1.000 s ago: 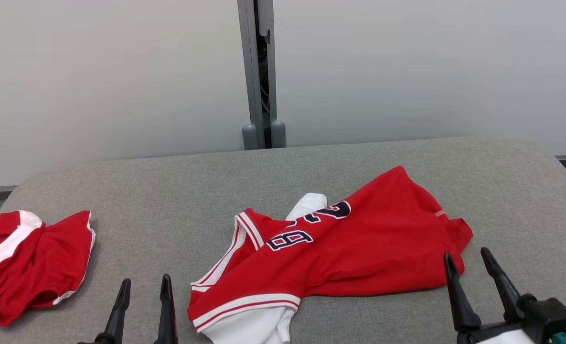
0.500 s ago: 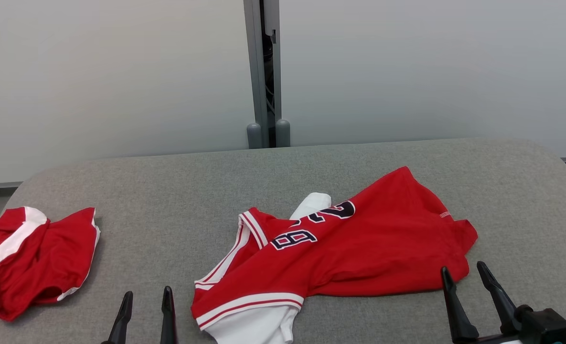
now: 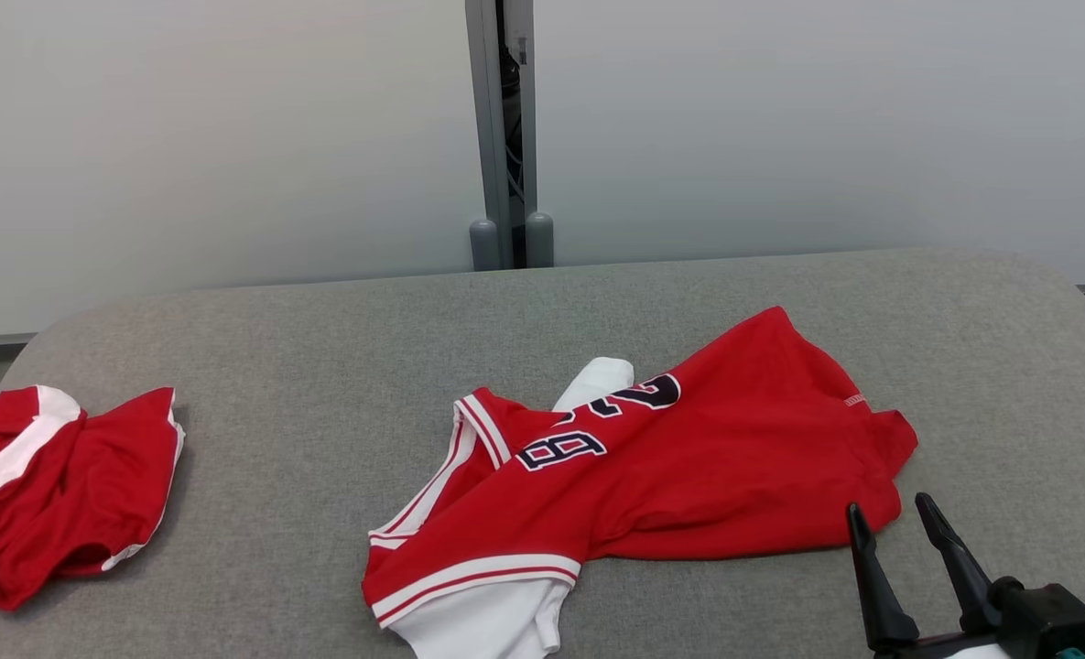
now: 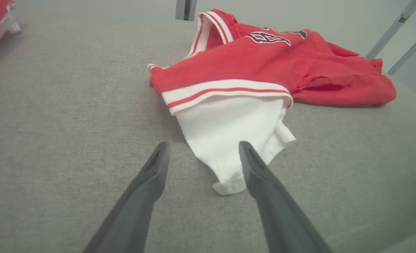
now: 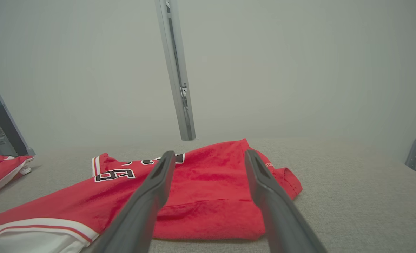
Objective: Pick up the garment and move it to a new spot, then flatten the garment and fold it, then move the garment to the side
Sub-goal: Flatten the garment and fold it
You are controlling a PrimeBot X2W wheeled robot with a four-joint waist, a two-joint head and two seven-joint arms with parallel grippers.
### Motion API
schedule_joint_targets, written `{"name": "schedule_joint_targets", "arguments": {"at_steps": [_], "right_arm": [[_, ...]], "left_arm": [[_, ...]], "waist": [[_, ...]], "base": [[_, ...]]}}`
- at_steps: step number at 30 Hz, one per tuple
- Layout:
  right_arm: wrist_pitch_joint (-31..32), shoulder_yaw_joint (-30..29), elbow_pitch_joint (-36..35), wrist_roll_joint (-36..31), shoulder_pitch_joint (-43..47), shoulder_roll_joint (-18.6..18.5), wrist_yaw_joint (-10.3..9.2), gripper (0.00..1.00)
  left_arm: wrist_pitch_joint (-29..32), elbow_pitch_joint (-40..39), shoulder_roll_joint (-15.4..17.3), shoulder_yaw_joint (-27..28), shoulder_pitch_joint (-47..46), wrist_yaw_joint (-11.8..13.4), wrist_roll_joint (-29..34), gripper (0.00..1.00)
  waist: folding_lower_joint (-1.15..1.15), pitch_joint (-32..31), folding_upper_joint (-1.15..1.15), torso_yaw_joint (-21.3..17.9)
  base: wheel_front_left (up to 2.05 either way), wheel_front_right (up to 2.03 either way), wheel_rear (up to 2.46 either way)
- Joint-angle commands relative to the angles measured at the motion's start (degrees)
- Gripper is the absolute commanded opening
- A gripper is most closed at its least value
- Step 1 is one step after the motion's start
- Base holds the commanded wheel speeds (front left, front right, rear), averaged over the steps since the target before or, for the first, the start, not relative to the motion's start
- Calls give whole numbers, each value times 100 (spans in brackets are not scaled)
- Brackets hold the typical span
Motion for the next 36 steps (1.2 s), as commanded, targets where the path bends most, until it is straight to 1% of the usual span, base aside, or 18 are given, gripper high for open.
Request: {"name": "schedule_joint_targets", "arguments": {"at_steps": [1, 4, 6, 10, 11, 13, 14, 15, 16, 17, 21, 22, 25, 26, 29, 36], "right_arm": [[-27, -29, -10, 20, -45, -31, 1, 100], [-27, -1, 7, 2, -70, -31, 1, 100], [-27, 37, 22, -15, -89, -32, 1, 100], [-27, 24, 9, -48, -106, -31, 1, 100], [-27, 16, 7, -61, -109, -31, 1, 100], [-27, 15, 9, -82, -111, -30, 1, 100], [-27, 10, 12, -87, -112, -31, 1, 100], [-27, 4, 15, -100, -112, -31, 1, 100], [-27, -7, 16, -111, -112, -31, 1, 100], [-27, -12, 19, -121, -111, -31, 1, 100], [-27, -37, 51, -144, -88, -31, 1, 100], [-27, -50, 168, -97, -87, -30, 1, 100], [-27, -111, 461, 32, -191, -31, 1, 100], [-27, -111, 461, 32, -191, -31, 1, 100], [-27, -232, 995, 294, -341, -28, 1, 100], [32, -525, 2064, 82, -1229, -48, 1, 100]], "left_arm": [[67, 75, 41, -29, -112, -60, -24, 100], [344, 332, 56, -142, -246, -169, -55, 100], [494, 460, 62, -160, -321, -167, -94, 100], [672, 590, 49, -244, -384, -258, -205, 100], [675, 613, 52, -260, -402, -260, -217, 96], [635, 629, 48, -294, -454, -271, -204, 91], [634, 652, 48, -304, -461, -277, -221, 51], [605, 661, 47, -323, -478, -280, -198, 40], [551, 662, 47, -328, -508, -279, -182, 8], [538, 688, 48, -331, -524, -269, -184, 0], [446, 683, 92, -304, -548, -252, -208, 0], [369, 611, 137, -253, -559, -204, -213, 0], [269, 453, 228, -143, -546, -160, -257, 0], [269, 453, 228, -143, -546, -160, -257, 0], [242, 238, 359, -43, -508, -135, -294, 0], [332, -188, 607, 98, -482, -83, -347, 0]], "waist": [[0, 31, 0, 0], [0, 86, 0, -31], [0, 114, 0, -71], [0, 159, 0, -132], [0, 170, 0, -145], [0, 184, 0, -167], [0, 191, 0, -177], [0, 196, 0, -185], [0, 200, 0, -188], [0, 203, 0, -191], [0, 221, 0, -175], [0, 244, 0, -142], [0, 299, 0, -82], [0, 299, 0, -82], [0, 364, 0, 9], [0, 630, 0, 156]], "base": [[0, 0, 0], [0, 0, 0], [0, 0, 0], [0, 0, 0], [0, 0, 0], [0, 0, 0], [0, 0, 0], [0, 0, 0], [0, 0, 0], [0, 0, 0], [0, 0, 0], [0, 0, 0], [0, 0, 0], [0, 0, 0], [0, 0, 0], [0, 0, 0]]}}
